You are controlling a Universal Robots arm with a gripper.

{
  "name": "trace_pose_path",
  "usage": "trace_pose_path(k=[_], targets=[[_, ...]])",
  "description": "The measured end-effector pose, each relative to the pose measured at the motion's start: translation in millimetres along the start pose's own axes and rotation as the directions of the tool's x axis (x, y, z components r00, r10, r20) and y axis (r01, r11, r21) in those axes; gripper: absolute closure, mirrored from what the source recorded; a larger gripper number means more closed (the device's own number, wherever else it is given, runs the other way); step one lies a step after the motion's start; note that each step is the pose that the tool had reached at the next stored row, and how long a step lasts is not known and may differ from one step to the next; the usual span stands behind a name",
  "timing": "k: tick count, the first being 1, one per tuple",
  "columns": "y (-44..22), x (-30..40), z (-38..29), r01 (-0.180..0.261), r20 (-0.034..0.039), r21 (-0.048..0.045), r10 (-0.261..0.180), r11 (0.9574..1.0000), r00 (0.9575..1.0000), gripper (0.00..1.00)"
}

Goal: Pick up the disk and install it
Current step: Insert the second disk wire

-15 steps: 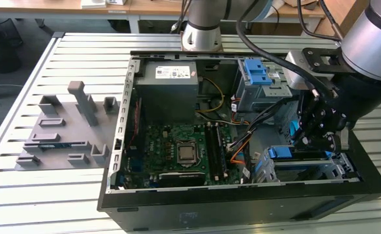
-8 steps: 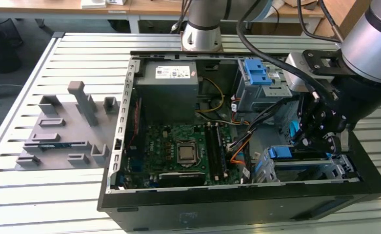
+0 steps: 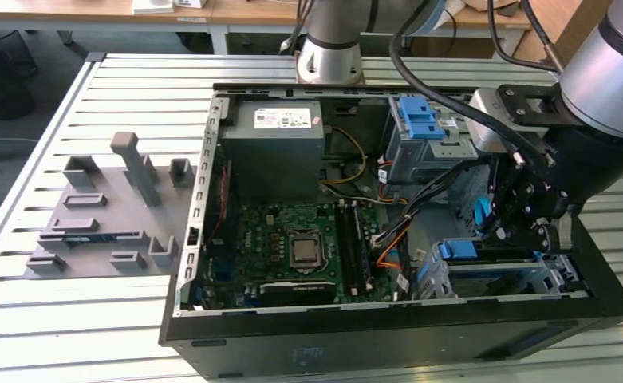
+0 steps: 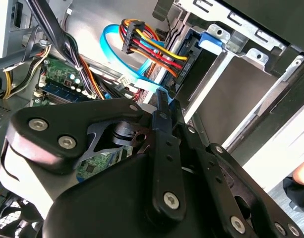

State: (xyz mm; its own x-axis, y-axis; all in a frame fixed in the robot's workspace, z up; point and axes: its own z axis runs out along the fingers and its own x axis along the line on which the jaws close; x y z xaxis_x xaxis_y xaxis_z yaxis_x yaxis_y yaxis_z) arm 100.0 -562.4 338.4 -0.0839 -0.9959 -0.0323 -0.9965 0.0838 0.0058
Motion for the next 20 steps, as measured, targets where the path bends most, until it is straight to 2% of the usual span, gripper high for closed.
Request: trace_pose_path(k=[20], targets=[[-2.9,1.7,6.8,0.0,0.0002,0.0,0.0,1.0,1.0,0.84]])
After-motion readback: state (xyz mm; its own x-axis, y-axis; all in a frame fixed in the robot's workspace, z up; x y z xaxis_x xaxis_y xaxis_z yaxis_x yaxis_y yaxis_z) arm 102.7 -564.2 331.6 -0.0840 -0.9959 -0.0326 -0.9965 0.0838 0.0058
